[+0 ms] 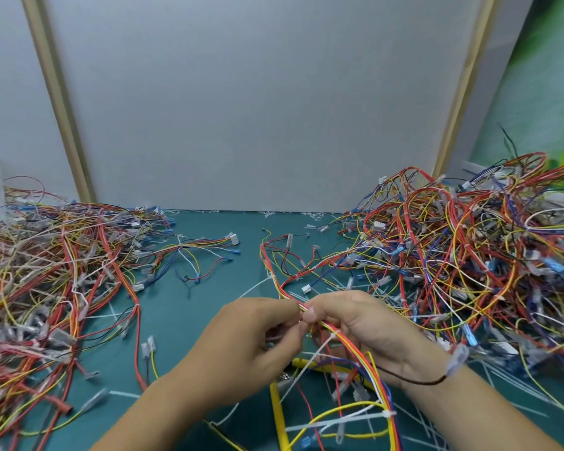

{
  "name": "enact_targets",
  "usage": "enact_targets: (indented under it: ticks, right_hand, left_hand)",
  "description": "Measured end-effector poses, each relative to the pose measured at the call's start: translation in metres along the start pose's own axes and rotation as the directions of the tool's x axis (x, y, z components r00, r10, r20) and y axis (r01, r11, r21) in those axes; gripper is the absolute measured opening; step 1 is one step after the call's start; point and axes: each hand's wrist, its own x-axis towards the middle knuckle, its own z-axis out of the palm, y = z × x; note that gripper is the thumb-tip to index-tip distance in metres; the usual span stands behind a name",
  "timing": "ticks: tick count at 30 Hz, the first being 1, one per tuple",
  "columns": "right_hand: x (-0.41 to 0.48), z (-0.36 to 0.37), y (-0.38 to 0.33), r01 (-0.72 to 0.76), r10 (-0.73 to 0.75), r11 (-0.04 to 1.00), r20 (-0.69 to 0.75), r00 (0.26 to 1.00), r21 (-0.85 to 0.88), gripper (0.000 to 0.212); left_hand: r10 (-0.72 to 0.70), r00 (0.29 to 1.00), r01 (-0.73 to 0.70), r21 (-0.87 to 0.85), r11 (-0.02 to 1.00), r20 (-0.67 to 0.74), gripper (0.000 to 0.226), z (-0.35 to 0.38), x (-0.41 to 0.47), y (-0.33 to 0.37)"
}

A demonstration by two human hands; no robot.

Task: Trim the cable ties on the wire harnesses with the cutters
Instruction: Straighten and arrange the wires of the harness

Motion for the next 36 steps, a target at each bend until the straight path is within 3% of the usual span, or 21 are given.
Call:
enact_targets:
  ticks: [5,12,22,24,26,28,29,31,36]
  right_hand:
    - [0.005,0.001,0.006,0.018,-0.018,1.0,-0.05,0.999,-0.002,0.013]
    - [0.007,0.0,0.007,0.029,-0.026,0.999,-0.081,0.996,0.043,0.027]
    - [0.005,0.001,0.004,0.048,-0.043,0.997,-0.077,0.996,0.066,0.013]
    - [0.004,-0.002,0.003,0.05,-0.047,0.997,-0.046,0.998,0.066,0.016]
    - [0.002,-0.005,0.001,0.051,-0.049,0.994,-0.025,0.998,0.097,0.012]
    - [-0.001,-0.005,-0.001,0.05,-0.051,0.993,0.003,0.999,0.107,0.014]
    - [-0.002,-0.004,-0.001,0.049,-0.051,0.993,0.02,0.998,0.105,0.016]
    - [-0.004,-0.001,-0.003,0.045,-0.051,0.994,0.059,0.997,0.104,0.013]
    - [-0.007,0.0,-0.002,0.046,-0.059,0.994,0.135,0.989,0.096,0.013]
  left_hand:
    - [0.004,0.998,-0.001,-0.046,0.999,0.068,0.036,-0.001,0.0,0.004]
    - [-0.003,0.999,0.009,-0.114,0.993,0.053,0.039,-0.004,0.0,0.004]
    - [-0.008,0.998,0.02,-0.188,0.982,0.06,0.043,-0.005,0.0,0.001]
    - [-0.036,0.999,0.038,-0.217,0.975,0.014,0.047,-0.008,0.002,-0.002]
    - [-0.127,0.977,0.098,-0.165,0.981,-0.174,0.045,-0.011,0.005,-0.012]
    - [-0.235,0.901,0.231,-0.055,0.971,-0.365,0.022,-0.013,0.008,-0.028]
    - [-0.296,0.876,0.316,-0.009,0.949,-0.38,0.011,-0.014,0.009,-0.034]
    - [-0.386,0.866,0.422,0.05,0.905,-0.318,0.016,-0.011,0.009,-0.042]
    - [-0.382,0.867,0.406,0.01,0.914,-0.319,0.007,-0.006,0.009,-0.041]
